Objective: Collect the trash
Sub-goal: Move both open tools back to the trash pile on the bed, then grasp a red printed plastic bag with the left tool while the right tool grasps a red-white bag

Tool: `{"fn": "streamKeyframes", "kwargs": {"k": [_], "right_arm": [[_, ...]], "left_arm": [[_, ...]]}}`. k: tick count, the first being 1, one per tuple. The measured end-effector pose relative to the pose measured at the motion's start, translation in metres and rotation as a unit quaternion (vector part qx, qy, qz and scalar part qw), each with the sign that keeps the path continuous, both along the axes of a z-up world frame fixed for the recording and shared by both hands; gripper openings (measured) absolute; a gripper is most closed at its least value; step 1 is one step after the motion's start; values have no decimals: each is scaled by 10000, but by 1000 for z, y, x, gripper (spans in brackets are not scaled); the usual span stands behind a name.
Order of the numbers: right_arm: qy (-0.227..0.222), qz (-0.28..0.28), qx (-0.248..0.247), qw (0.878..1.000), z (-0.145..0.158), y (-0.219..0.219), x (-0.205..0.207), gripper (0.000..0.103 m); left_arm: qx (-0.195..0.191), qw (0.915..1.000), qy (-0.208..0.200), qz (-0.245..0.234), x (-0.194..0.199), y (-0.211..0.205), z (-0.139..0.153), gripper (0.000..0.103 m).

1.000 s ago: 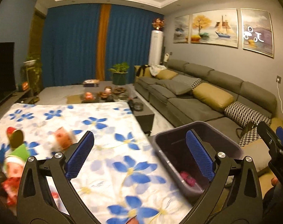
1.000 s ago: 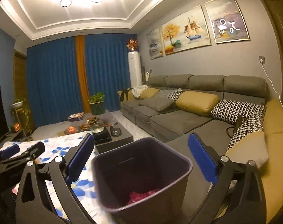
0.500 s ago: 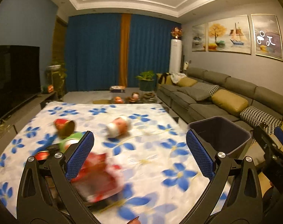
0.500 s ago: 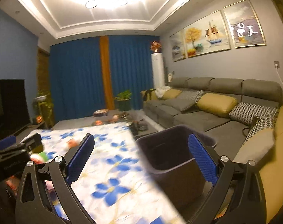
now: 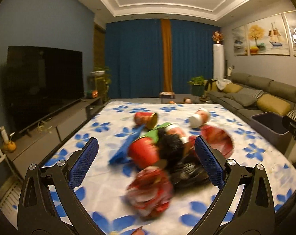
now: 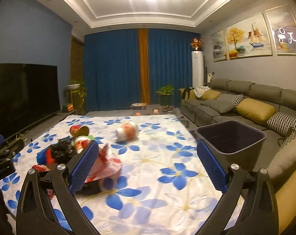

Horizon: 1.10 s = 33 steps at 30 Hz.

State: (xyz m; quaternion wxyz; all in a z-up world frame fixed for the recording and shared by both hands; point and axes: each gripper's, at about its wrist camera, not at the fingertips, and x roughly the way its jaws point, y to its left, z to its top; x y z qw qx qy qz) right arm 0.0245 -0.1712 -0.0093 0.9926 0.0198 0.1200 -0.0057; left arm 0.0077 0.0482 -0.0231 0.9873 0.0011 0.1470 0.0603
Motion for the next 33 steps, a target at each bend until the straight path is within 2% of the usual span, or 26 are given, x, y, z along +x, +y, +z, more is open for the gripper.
{"fn": "streamKeyframes", "kwargs": {"k": [5,9,14,22,28,32,33], "right_arm": [[208,218,-44,9995,-9,22,11,97],[281,343,-162,9989,-15,33,18,95],[440,438,-168,9979,-24,43,32,91],[659,591,-204,9959,-37,55,56,83],[823,698,-183,9940,-43,62,78,77],[929,763,-189,9926,-46,66,91,70],[959,781,-184,9922,-47,67,95,66]], "left_arm": [[-91,9997,190,-105,-4,18,-17,97],[-171,9988,395,-245,2,16,-32,96],[-262,9965,723,-339,17,15,-53,88],[-372,9931,1041,-400,34,21,-69,75],[-448,9915,1138,-446,40,25,-74,73],[-501,9896,1244,-529,45,26,-77,61],[-547,9886,1280,-573,46,27,-79,58]]}}
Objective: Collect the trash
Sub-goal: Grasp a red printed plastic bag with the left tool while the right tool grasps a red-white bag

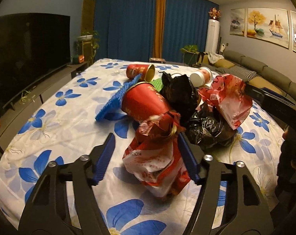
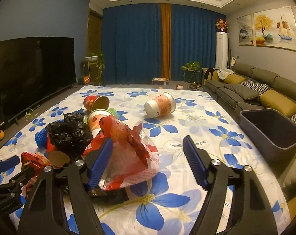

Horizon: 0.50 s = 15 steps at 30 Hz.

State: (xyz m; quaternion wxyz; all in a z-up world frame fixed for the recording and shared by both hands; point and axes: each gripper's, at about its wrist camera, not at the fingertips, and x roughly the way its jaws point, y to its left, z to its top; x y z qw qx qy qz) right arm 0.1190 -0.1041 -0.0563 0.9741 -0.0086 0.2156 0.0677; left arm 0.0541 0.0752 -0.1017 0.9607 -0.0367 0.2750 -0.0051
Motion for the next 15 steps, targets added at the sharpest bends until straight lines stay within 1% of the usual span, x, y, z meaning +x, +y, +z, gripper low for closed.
{"fn": "streamKeyframes", "kwargs": {"k": [2,4,5,7,10,14,15], "right_arm": [[81,55,-7,10000,-2,2,7,61],[143,100,-16,9998,-5,4,11,53],[202,139,-6,9997,-7,5,14,51],[299,200,30,9993,-9,6,17,40],[372,276,68,9989,-12,8,20,30],[391,337,118,9986,-12,9,20,23],[395,355,132,9985,-12,9,20,19]], "left_arm": [[-97,9999,52,-76,2,2,-2,46],[-154,9997,90,-145,3,2,-3,40],[-157,9997,85,-156,3,1,-3,38],[-133,9997,60,-203,2,-1,-2,34],[-106,9997,44,-205,2,-1,-1,30],[-187,9997,14,-176,0,2,2,28],[-174,9997,18,-169,0,2,2,27]]}}
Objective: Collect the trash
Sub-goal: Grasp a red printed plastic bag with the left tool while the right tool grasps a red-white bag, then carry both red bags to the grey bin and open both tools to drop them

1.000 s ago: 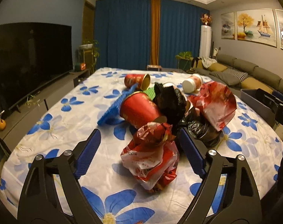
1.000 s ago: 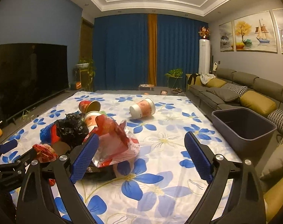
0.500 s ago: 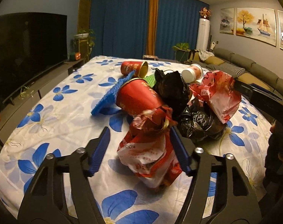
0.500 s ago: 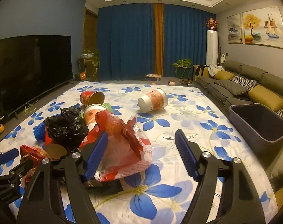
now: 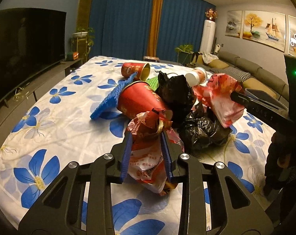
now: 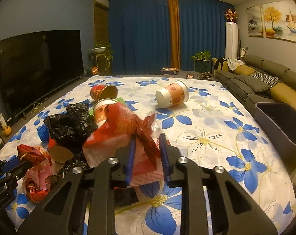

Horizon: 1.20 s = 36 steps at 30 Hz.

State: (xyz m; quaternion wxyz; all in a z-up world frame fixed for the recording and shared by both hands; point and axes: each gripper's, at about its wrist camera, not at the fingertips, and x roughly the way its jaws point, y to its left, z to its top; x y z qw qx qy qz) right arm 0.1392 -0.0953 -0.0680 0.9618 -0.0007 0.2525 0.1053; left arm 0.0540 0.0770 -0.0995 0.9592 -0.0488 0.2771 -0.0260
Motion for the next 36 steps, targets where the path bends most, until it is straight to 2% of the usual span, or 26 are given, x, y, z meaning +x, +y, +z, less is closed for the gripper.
{"fn": "streamKeyframes", "kwargs": {"k": [8,23,36], "right_arm": [[-105,48,-35,9999,5,0,-7,9],[-629,-290,163,9975,37,-35,-32,8],[-923,-547,235,9939,55,-72,-57,8]], "left_arm": [[61,9999,-85,65,-3,-1,5,15],[144,9973,-715,109,-29,-8,53,15],[222,9946,-999,-184,-15,-51,79,15]]}}
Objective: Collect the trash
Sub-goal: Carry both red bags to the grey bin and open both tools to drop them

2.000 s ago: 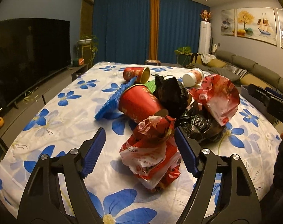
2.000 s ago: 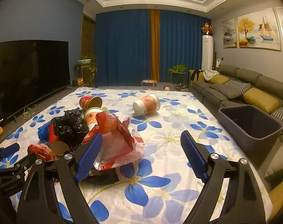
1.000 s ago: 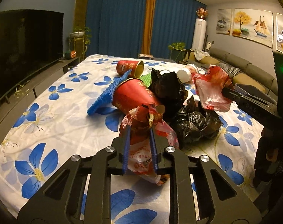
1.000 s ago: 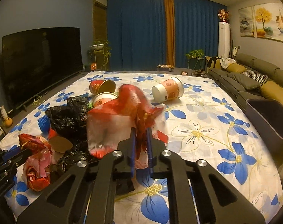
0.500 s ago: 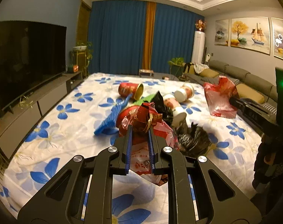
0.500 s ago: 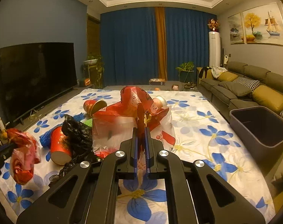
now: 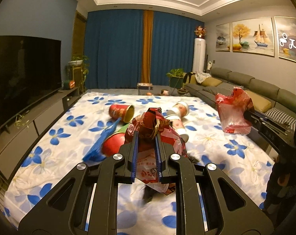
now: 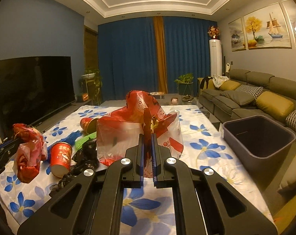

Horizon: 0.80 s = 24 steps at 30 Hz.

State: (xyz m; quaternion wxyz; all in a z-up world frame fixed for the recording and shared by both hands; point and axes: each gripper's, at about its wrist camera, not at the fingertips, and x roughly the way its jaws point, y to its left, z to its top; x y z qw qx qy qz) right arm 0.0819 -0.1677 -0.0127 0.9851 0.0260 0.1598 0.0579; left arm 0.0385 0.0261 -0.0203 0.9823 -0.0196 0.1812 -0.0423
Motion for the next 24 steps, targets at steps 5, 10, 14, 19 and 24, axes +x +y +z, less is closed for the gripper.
{"fn": "streamKeyframes", "kwargs": {"k": [5,10,14,19,24], "right_arm": [[-117,-140,-22,9998,7,-18,-9,8],[-244,-329,-93,9991,14,-37,-12,8],[-314,-502,-160,9981,19,-54,-11,8],[-374,-739,-314,9961,22,-75,-7,8],[-536,-1119,-403,9915,33,-106,-2,8]], "left_arm": [[-2,9997,-116,-192,9,-24,10,15],[36,9985,-283,-460,19,-57,23,15],[-14,9973,-317,-661,31,-81,31,15],[-46,9942,-361,-1012,50,-123,40,15],[-101,9907,-504,-1260,66,-160,51,15]]}}
